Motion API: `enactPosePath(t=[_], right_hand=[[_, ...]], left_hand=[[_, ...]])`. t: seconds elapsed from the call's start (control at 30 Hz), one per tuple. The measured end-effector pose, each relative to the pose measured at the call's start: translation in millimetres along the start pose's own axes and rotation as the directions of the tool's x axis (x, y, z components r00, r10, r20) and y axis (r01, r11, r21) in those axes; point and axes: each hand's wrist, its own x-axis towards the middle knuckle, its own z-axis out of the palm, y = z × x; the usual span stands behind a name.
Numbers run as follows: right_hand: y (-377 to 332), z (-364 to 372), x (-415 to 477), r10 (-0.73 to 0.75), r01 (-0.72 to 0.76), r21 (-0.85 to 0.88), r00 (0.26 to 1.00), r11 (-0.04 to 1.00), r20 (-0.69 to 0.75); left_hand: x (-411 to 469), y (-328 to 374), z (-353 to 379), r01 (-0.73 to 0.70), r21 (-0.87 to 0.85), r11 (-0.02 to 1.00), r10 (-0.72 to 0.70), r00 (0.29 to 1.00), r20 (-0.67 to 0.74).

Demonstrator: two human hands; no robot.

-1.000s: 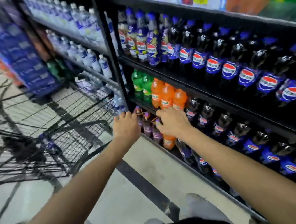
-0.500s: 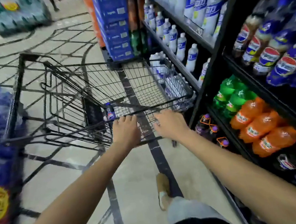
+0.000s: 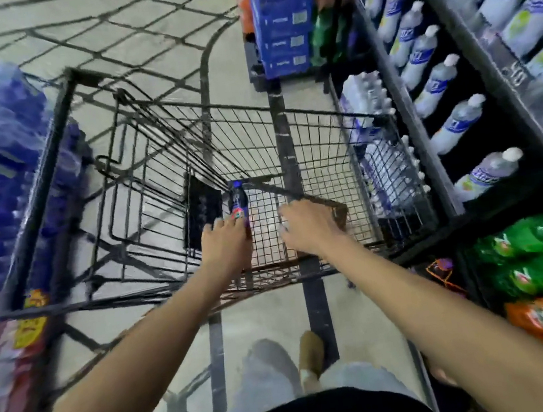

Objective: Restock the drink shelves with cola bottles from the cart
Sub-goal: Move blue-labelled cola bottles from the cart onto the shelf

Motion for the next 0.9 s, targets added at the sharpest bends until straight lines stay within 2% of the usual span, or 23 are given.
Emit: enactPosePath(t=[0.1, 0.4, 0.67, 0.8, 0.9], right_hand=[[11, 13, 25, -0.004, 0.004, 0.016, 0.999, 1.0, 0.053], [49, 63, 98, 0.126, -0.153, 0.081, 0.954, 0.985, 0.274], [78, 127, 174, 0.211, -0.256, 0.072, 0.901, 0.964, 0.38], [86, 161, 195, 0.24, -0.309, 0.091, 0.864, 0.947, 0.442], [88, 181, 200, 0.266, -0.353, 0.097, 0.835, 0.931, 0.481]], left_hand=[[29, -7, 17, 0.028, -0.007, 1.0, -0.027, 0.996, 0.087], [145, -21, 95, 0.081, -0.163, 0.983, -0.034, 0.961, 0.273], [238, -27, 176, 0.093, -0.161, 0.983, -0.017, 0.908, 0.419], [256, -29, 216, 0.228, -0.228, 0.947, -0.099, 0.878, 0.469], [263, -31, 239, 0.374, -0.306, 0.875, -0.182, 0.842, 0.508]])
